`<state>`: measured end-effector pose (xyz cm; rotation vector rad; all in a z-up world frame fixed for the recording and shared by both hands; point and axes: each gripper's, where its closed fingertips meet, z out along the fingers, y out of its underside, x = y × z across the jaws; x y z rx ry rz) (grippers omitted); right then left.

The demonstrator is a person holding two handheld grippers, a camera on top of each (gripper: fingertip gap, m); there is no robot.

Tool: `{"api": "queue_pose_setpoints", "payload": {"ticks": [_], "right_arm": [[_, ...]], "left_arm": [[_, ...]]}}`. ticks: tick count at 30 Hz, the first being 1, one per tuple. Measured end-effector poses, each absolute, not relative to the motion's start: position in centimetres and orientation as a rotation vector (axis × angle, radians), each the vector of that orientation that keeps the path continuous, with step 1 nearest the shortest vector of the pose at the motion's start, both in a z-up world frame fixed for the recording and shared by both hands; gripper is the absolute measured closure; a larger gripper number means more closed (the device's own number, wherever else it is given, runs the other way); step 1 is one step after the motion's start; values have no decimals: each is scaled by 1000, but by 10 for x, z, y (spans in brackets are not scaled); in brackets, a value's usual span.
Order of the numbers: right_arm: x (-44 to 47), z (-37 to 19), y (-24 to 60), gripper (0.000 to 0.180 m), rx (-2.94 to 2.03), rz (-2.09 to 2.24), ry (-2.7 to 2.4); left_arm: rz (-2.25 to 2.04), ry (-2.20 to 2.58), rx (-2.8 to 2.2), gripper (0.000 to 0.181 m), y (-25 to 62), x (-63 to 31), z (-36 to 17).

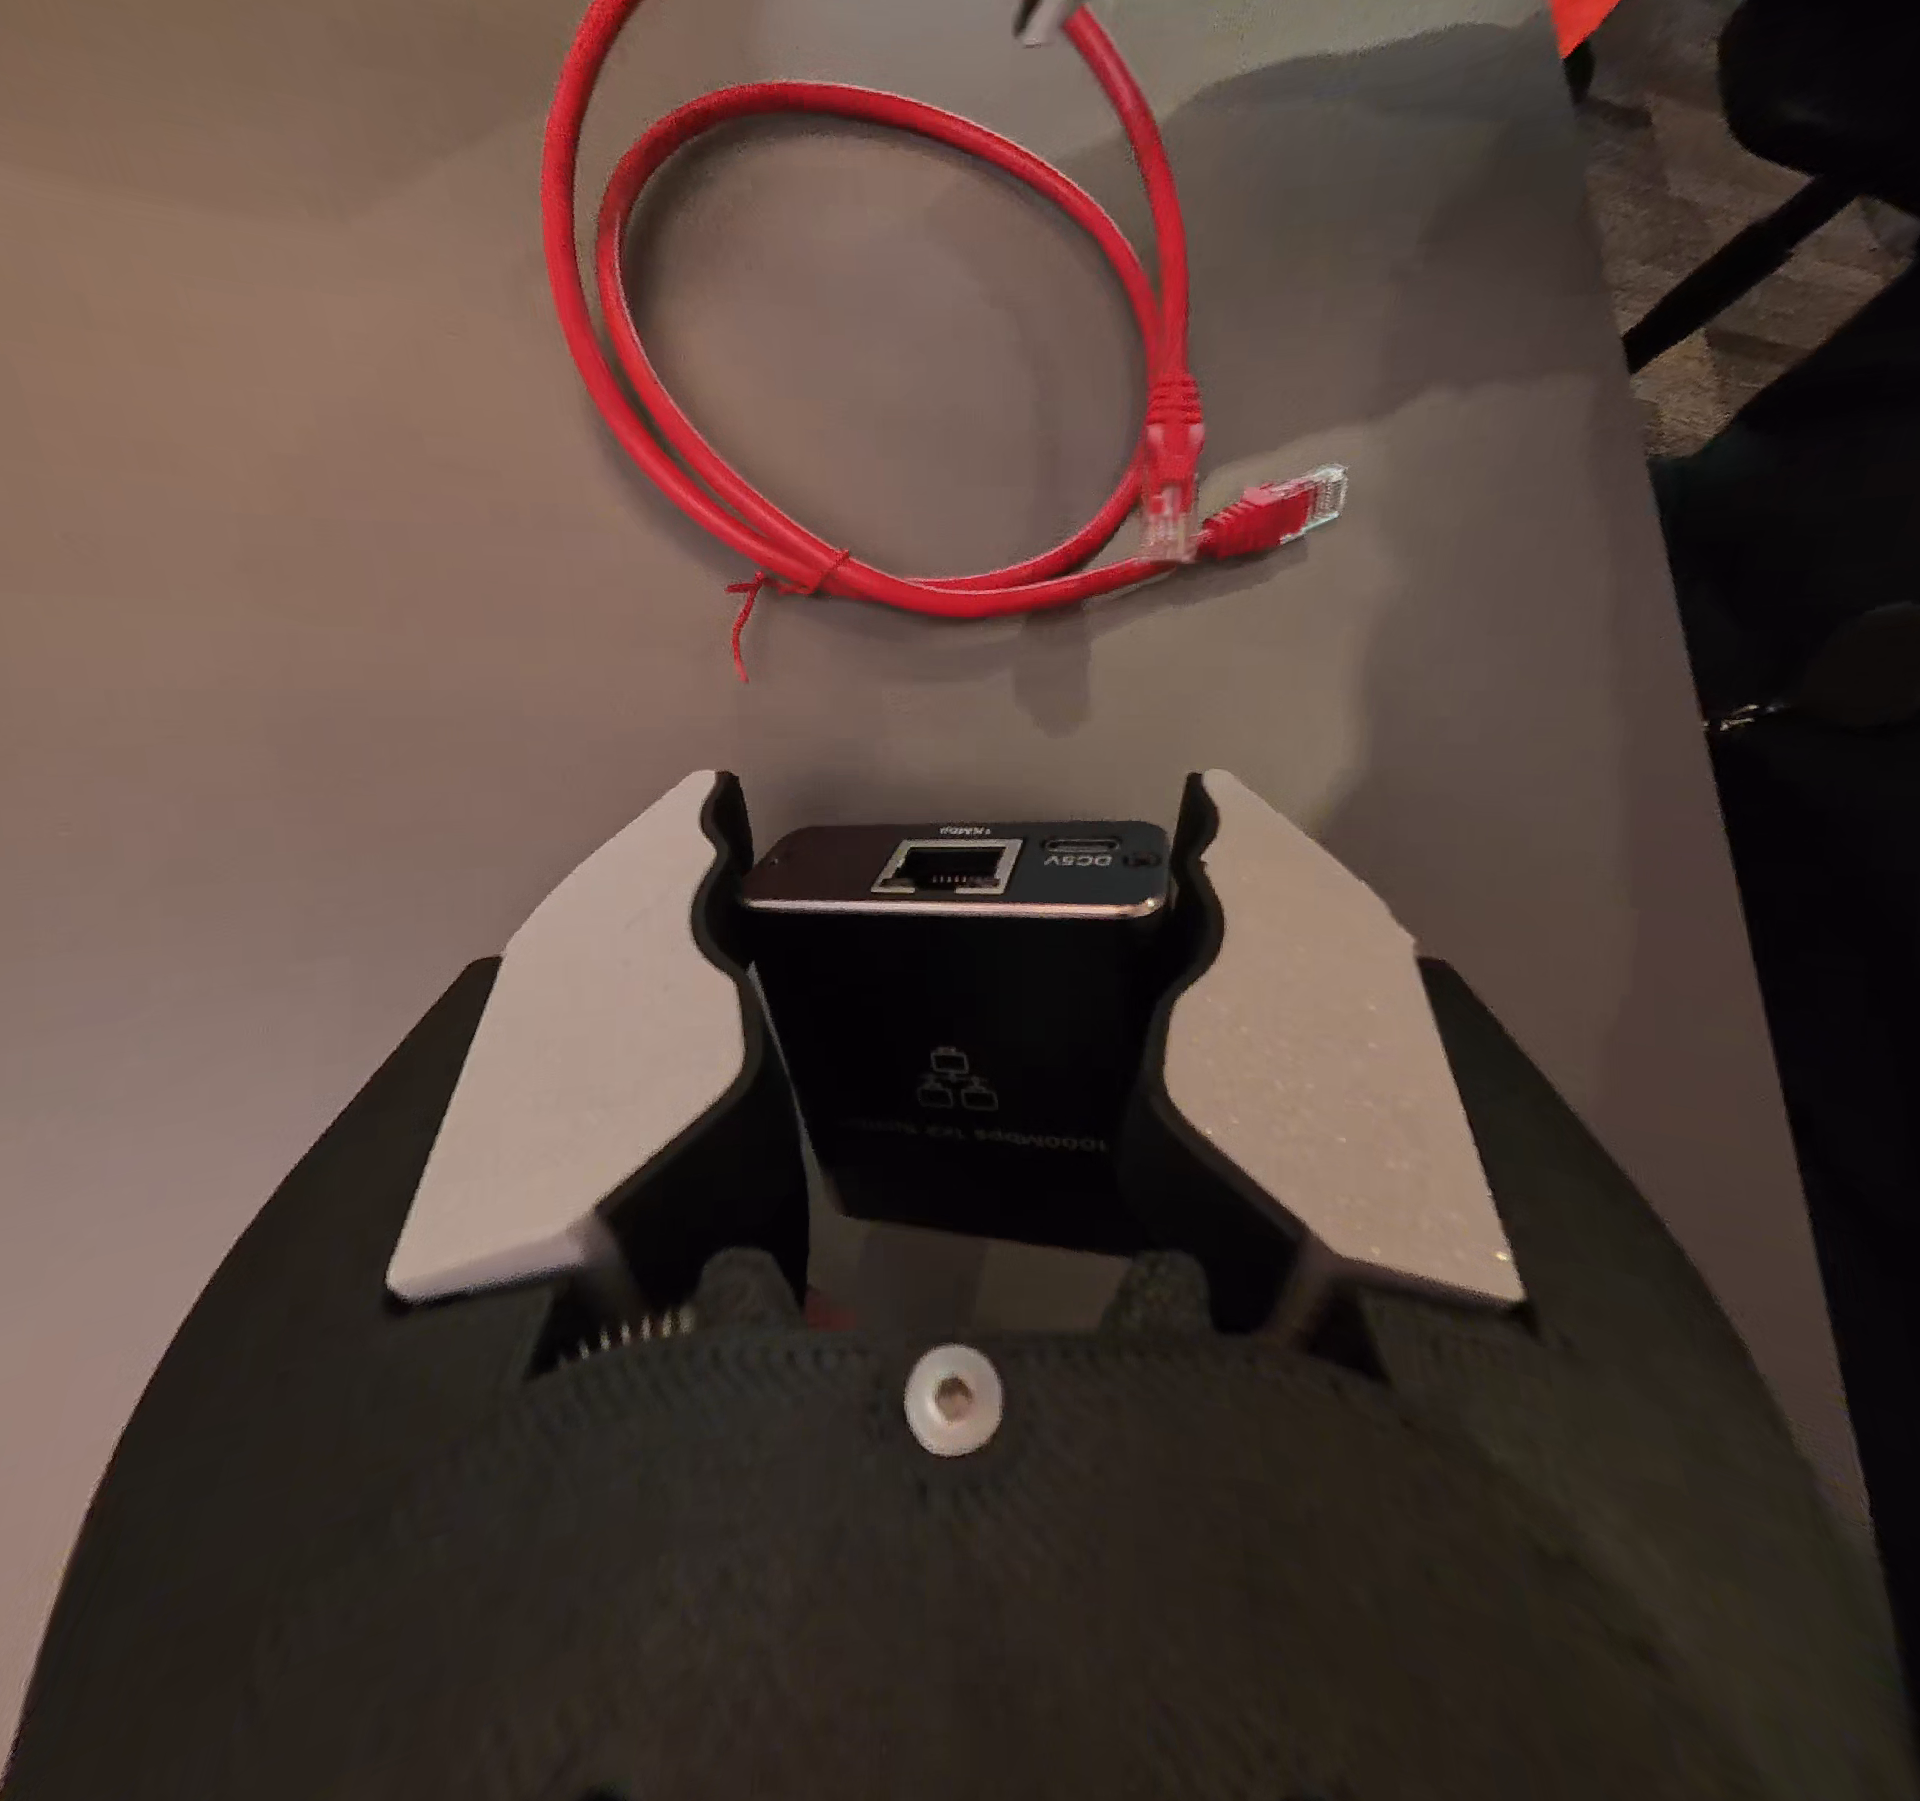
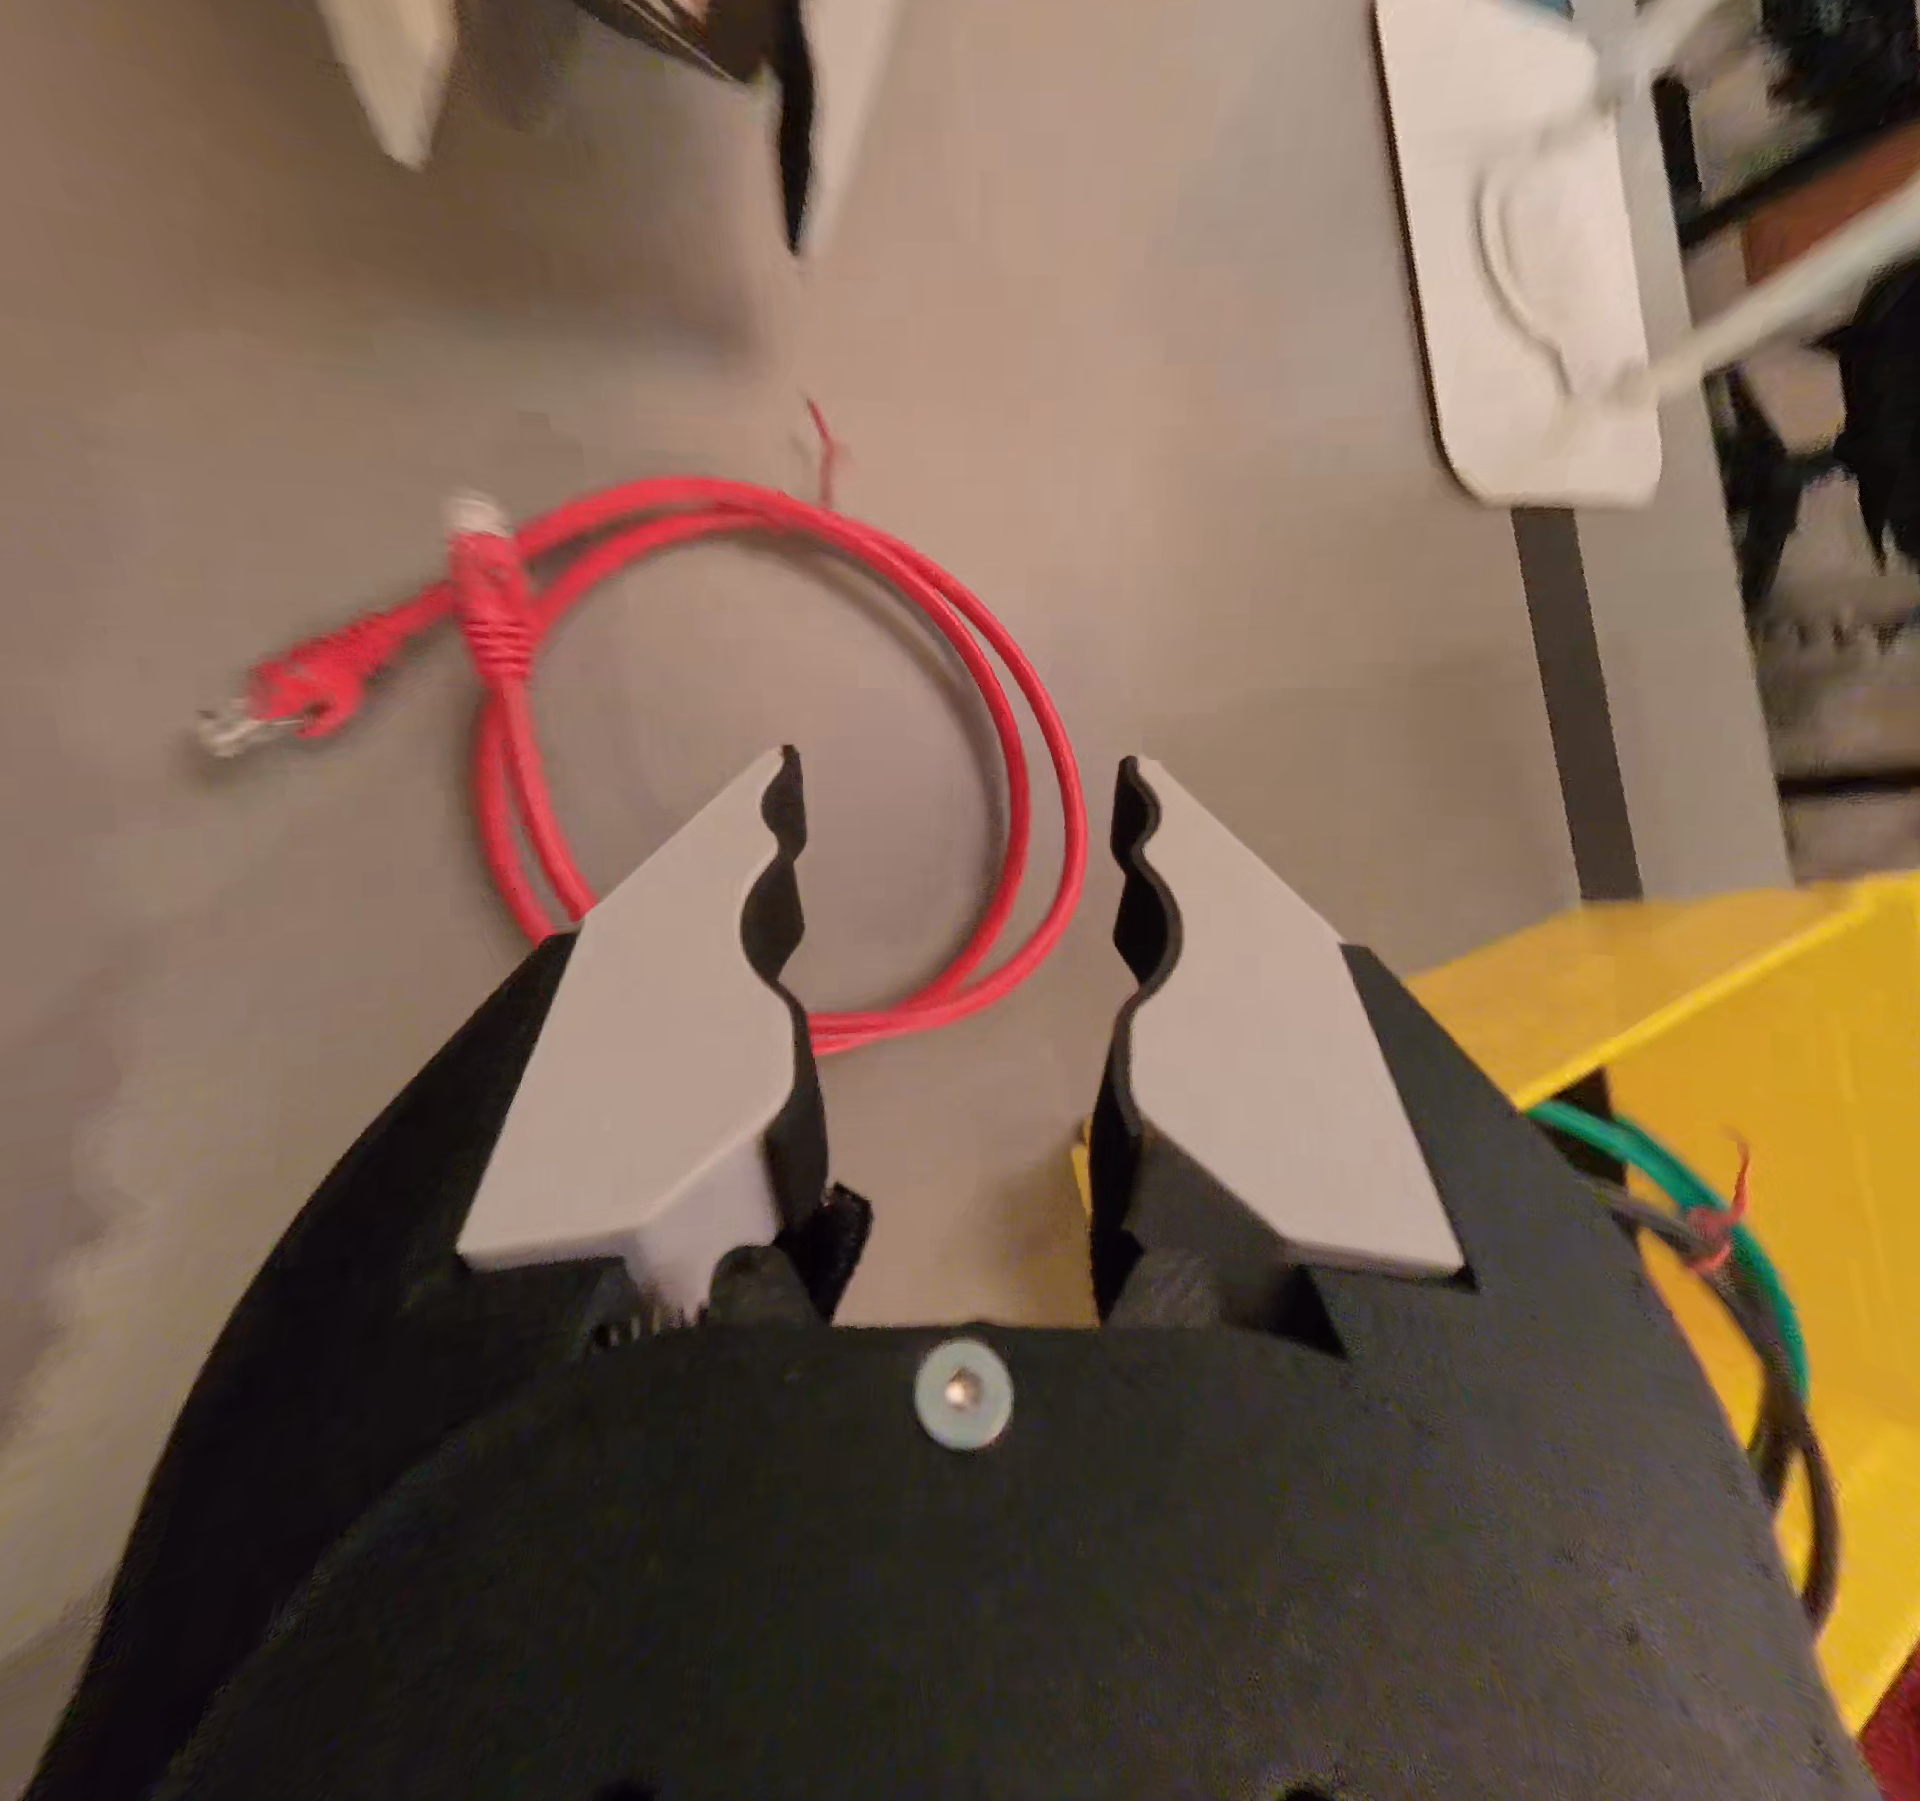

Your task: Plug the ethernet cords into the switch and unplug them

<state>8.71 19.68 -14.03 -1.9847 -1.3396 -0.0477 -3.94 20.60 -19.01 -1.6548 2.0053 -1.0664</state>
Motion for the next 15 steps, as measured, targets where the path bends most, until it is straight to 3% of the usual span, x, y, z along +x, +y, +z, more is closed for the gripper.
{"api": "queue_pose_setpoints", "payload": {"ticks": [1, 11, 15], "right_arm": [[94, -146, 201, 123, -2035, -64, -1294], [90, -192, 249, 140, -2148, -104, -1242], [80, -207, 262, 166, -2155, -99, -1306]], "left_arm": [[-1058, 2004, -1650, 103, 207, -39, -190], [-1027, 1995, -1650, 103, 209, -36, -195], [-1035, 1983, -1646, 103, 211, -36, -194]]}}
